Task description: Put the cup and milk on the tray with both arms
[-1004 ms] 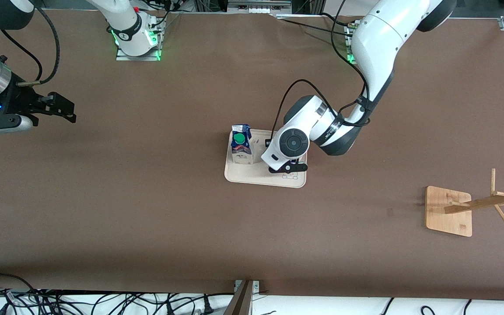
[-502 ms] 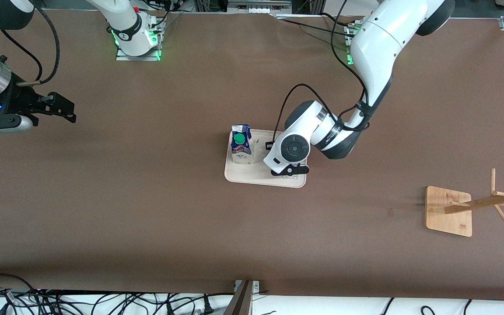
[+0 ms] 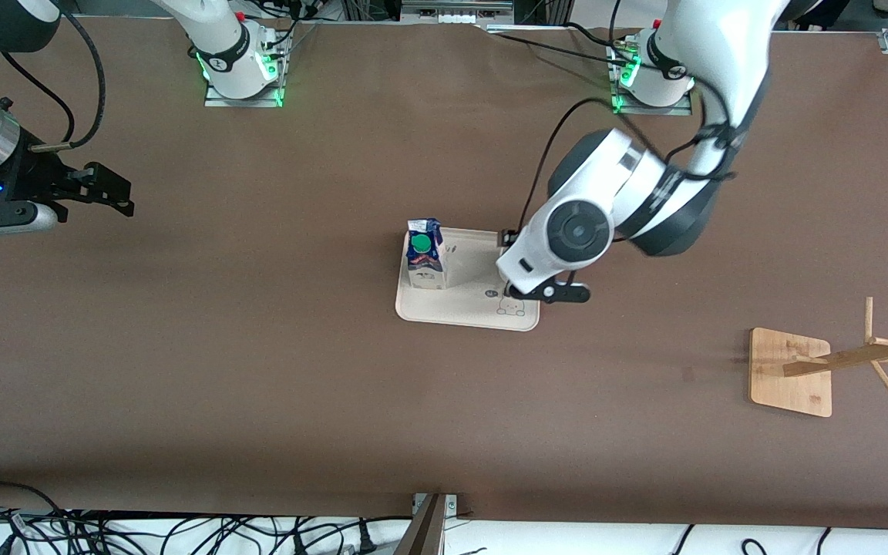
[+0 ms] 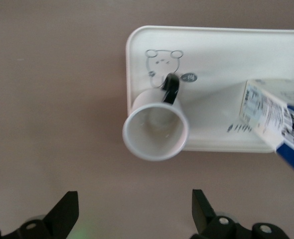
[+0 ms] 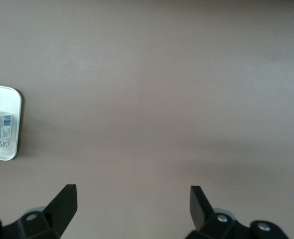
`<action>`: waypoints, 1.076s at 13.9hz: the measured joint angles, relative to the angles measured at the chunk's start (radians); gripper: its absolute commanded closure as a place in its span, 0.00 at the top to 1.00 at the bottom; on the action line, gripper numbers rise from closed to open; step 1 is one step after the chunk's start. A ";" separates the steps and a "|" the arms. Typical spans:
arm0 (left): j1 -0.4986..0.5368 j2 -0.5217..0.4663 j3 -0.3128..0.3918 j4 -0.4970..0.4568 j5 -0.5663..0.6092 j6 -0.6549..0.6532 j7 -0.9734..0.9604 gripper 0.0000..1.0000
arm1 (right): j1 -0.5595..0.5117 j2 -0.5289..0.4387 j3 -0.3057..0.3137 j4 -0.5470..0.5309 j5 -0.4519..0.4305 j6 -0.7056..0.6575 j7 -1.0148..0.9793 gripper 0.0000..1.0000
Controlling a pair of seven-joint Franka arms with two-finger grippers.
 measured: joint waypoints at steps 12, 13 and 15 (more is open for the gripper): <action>0.220 -0.458 0.292 -0.241 0.002 0.156 0.442 1.00 | 0.000 0.000 0.000 0.000 0.000 0.000 0.000 1.00; 0.218 -0.509 0.304 -0.306 0.002 0.170 0.445 1.00 | 0.000 0.000 0.000 0.000 0.000 0.000 0.000 1.00; 0.212 -0.584 0.316 -0.405 0.002 0.170 0.449 1.00 | 0.000 0.000 0.000 0.000 0.000 0.000 0.000 1.00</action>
